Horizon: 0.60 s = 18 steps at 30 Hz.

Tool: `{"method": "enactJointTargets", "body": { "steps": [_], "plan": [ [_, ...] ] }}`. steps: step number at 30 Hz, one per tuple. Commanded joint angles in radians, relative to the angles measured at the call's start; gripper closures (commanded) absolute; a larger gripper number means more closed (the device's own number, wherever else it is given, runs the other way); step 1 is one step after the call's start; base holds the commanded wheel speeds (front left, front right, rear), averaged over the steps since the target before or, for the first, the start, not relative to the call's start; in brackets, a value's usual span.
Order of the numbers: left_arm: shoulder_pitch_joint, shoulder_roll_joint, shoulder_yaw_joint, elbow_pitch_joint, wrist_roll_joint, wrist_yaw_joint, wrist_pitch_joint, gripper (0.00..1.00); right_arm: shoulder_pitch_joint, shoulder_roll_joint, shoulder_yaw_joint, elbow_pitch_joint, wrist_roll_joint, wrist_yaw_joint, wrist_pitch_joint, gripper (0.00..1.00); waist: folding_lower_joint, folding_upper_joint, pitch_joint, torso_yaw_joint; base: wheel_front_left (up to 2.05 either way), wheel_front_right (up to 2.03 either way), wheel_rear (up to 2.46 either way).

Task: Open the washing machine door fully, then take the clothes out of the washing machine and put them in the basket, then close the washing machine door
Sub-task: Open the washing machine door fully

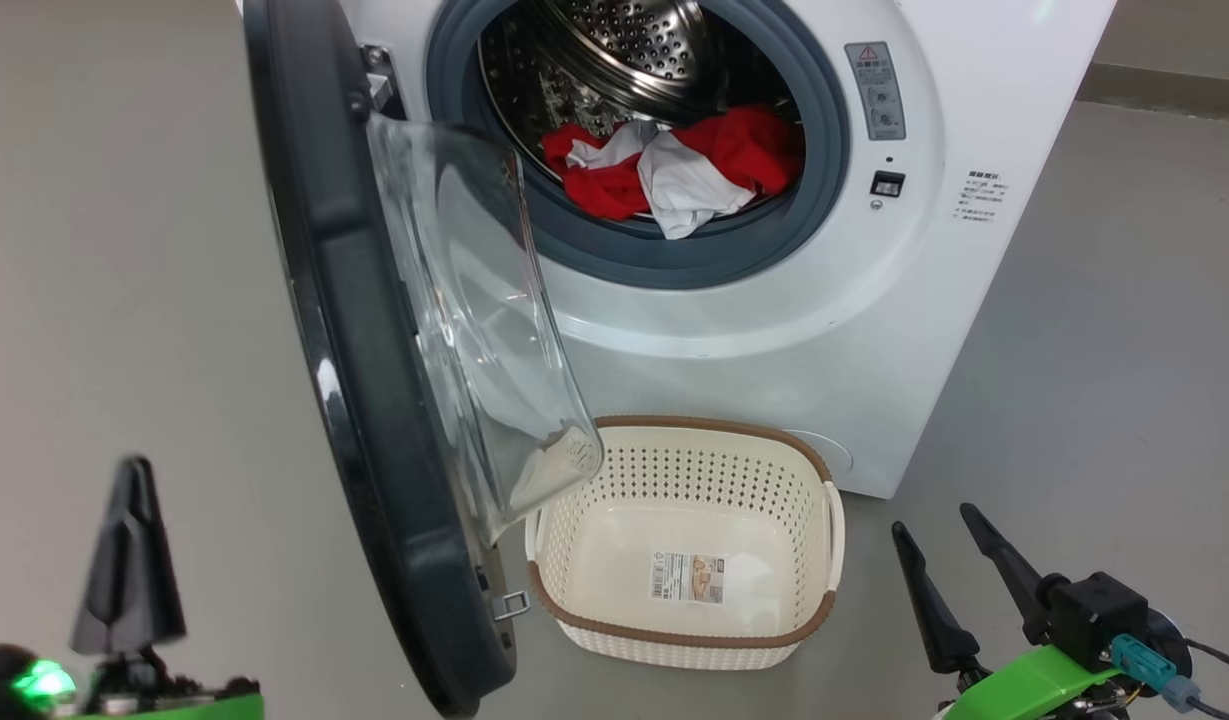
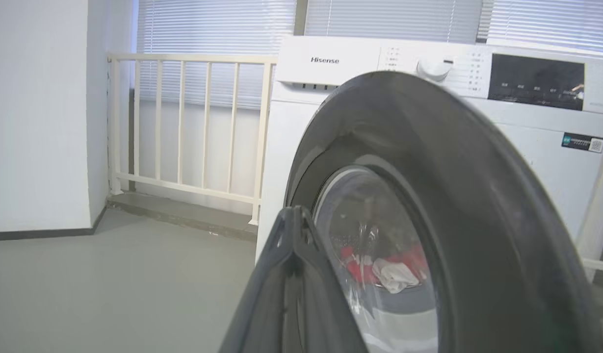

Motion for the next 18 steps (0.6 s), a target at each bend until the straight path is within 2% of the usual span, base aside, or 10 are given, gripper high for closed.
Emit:
{"method": "enactJointTargets", "body": {
  "steps": [1, 2, 4, 9, 12, 18],
  "plan": [
    [-0.041, 0.015, 0.033, -0.044, -0.006, 0.010, -0.009, 1.00, 0.004, -0.004, 0.018, -0.025, -0.003, 0.002, -0.012, 0.00, 0.0001, -0.0001, -0.001, -0.001, 0.00, 0.00, 0.00],
    [-0.043, 0.015, 0.017, -0.137, -0.025, 0.019, -0.009, 1.00, 0.005, -0.003, 0.018, -0.026, -0.003, 0.002, -0.012, 0.00, 0.0001, -0.0001, -0.003, -0.003, 0.00, 0.00, 0.00],
    [-0.032, 0.015, -0.020, -0.204, -0.027, 0.024, -0.009, 1.00, 0.007, -0.002, 0.017, -0.026, -0.002, 0.002, -0.012, 0.00, 0.0001, -0.0001, -0.005, -0.003, 0.00, 0.00, 0.00],
    [0.006, 0.015, -0.163, -0.274, 0.023, 0.013, -0.009, 1.00, 0.008, 0.001, 0.023, -0.022, 0.006, 0.002, -0.012, 0.00, 0.0001, -0.0001, -0.009, -0.006, 0.00, 0.00, 0.00],
    [0.037, 0.015, -0.256, -0.264, 0.055, 0.004, -0.009, 1.00, 0.006, 0.002, 0.027, -0.021, 0.007, 0.002, -0.012, 0.00, 0.0001, -0.0001, -0.011, -0.009, 0.00, 0.00, 0.00],
    [0.087, 0.015, -0.394, -0.151, 0.017, -0.003, -0.009, 1.00, 0.003, -0.001, 0.030, -0.018, 0.014, 0.002, -0.012, 0.00, 0.0001, -0.0001, -0.007, -0.008, 0.00, 0.00, 0.00]
  ]
}}
